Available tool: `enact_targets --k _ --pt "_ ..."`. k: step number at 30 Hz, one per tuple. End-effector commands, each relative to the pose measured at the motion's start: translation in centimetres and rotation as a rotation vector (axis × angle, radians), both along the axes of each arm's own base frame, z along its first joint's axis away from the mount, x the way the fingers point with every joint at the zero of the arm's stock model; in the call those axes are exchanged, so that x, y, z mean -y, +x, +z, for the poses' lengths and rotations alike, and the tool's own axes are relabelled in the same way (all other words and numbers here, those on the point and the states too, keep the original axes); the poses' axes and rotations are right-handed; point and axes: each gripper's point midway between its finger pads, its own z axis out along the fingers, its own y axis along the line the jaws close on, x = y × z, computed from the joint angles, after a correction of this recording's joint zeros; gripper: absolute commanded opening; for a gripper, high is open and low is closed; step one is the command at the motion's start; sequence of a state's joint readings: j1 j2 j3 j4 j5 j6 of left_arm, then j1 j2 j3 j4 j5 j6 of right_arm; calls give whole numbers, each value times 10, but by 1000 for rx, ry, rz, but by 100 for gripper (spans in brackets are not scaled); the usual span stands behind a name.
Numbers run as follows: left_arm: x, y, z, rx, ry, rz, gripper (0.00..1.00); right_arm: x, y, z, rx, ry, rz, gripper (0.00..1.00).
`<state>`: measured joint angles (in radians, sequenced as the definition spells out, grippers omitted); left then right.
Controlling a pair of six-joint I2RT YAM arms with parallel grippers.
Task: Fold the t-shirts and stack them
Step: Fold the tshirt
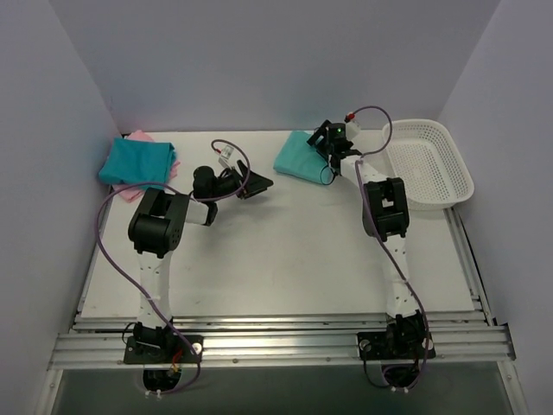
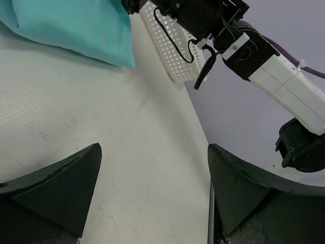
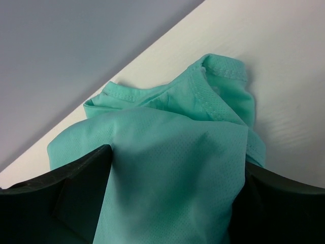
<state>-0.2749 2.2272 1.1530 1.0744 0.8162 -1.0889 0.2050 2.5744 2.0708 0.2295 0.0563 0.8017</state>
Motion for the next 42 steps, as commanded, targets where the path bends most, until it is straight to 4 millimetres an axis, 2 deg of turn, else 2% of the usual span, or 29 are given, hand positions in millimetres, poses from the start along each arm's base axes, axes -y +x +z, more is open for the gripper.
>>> enact_targets --k 1,5,6,8,9,10,11,12,14,15,17,18,19,20,21,22,23,24,27,30,33,37,42 --pt "-6 7 22 109 -21 -1 94 12 -20 -4 -69 -42 -7 75" --pt "-12 10 23 109 -22 21 94 49 -28 28 -45 -61 -62 76" --pt "-12 10 26 118 -29 20 94 62 -31 43 -31 -69 -84 76" --pt "-12 10 30 118 -42 23 94 74 -36 54 -24 -77 -98 76" --pt "-12 10 32 121 -45 24 94 79 -38 74 4 -75 -101 76" --pt "-11 10 34 127 -48 24 94 86 -42 74 -6 -76 -110 76" --pt "-11 9 36 128 -51 25 94 90 -45 80 1 -79 -111 76" --pt "-11 9 37 129 -51 25 94 91 -48 101 33 -75 -112 76" --pt "-11 8 39 131 -53 30 94 96 -55 111 28 -94 -117 77" --pt "-11 7 39 131 -54 28 94 99 -59 127 44 -99 -122 77" --pt "-11 6 40 131 -57 28 94 98 -67 134 37 -104 -117 77" --pt "-11 5 40 132 -57 28 94 96 -72 148 59 -98 -111 76" --pt "-12 5 41 134 -58 29 94 91 -72 155 82 -91 -99 69" --pt "-11 4 41 132 -59 29 94 79 -75 160 93 -77 -63 59" --pt "-10 4 42 134 -60 29 94 71 -75 161 99 -68 -42 33" --pt "-10 3 43 136 -62 29 94 63 -74 164 110 -60 -24 22" --pt "-8 2 43 131 -64 26 94 52 -72 157 99 -47 11 13" --pt "-8 2 44 137 -66 24 94 40 -69 161 109 -36 27 0" --pt "-5 -2 45 137 -66 16 94 11 -67 146 88 12 108 0" --pt "-6 -4 46 138 -62 15 94 1 -66 123 53 22 125 0" --pt "-7 -5 45 139 -59 14 94 -1 -70 100 16 22 129 0" --pt "-8 -7 43 136 -57 13 94 12 -78 70 -32 13 104 0" --pt "-8 -10 39 130 -54 11 94 26 -88 52 -57 3 73 0"
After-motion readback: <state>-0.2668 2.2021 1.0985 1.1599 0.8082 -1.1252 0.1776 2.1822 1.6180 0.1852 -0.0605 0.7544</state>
